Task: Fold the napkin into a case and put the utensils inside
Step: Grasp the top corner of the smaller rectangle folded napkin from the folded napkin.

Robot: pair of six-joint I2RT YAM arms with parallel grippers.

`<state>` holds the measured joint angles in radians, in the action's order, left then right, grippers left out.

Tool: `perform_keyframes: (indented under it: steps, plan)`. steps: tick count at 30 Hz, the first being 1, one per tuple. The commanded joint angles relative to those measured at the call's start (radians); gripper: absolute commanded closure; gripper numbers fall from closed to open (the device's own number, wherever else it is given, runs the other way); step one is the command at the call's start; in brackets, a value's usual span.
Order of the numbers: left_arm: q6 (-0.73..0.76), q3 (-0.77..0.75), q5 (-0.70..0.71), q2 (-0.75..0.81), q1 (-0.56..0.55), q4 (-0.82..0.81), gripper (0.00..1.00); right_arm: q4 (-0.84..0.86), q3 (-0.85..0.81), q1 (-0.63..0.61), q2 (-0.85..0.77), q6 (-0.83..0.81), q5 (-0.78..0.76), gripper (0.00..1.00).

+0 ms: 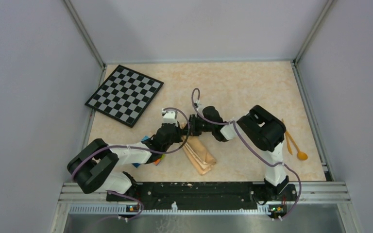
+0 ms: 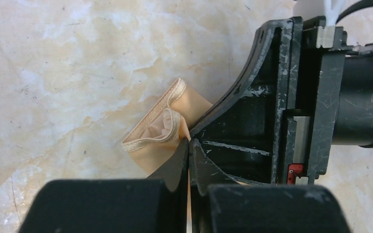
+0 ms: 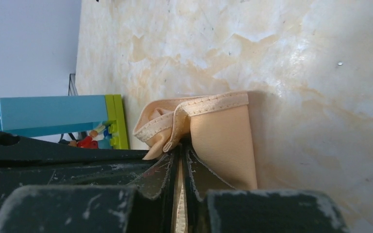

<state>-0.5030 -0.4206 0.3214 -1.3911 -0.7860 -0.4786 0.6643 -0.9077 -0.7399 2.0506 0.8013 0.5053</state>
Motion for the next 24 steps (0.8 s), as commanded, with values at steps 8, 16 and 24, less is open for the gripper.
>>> perform_keyframes:
  steps: [8, 16, 24]
  plan:
    - [-0.016, 0.035, 0.046, 0.052, 0.004, -0.082, 1.0, -0.142, 0.093, 0.063, -0.256, -0.105, 0.035, 0.69]
    - [0.008, 0.036, 0.029, 0.063, 0.003, -0.081, 1.0, -0.162, 0.026, 0.092, -0.212, -0.127, 0.053, 0.78]
    - [0.029, 0.029, 0.016, 0.045, 0.004, -0.112, 1.0, -0.143, -0.052, 0.076, -0.091, -0.134, 0.015, 0.81]
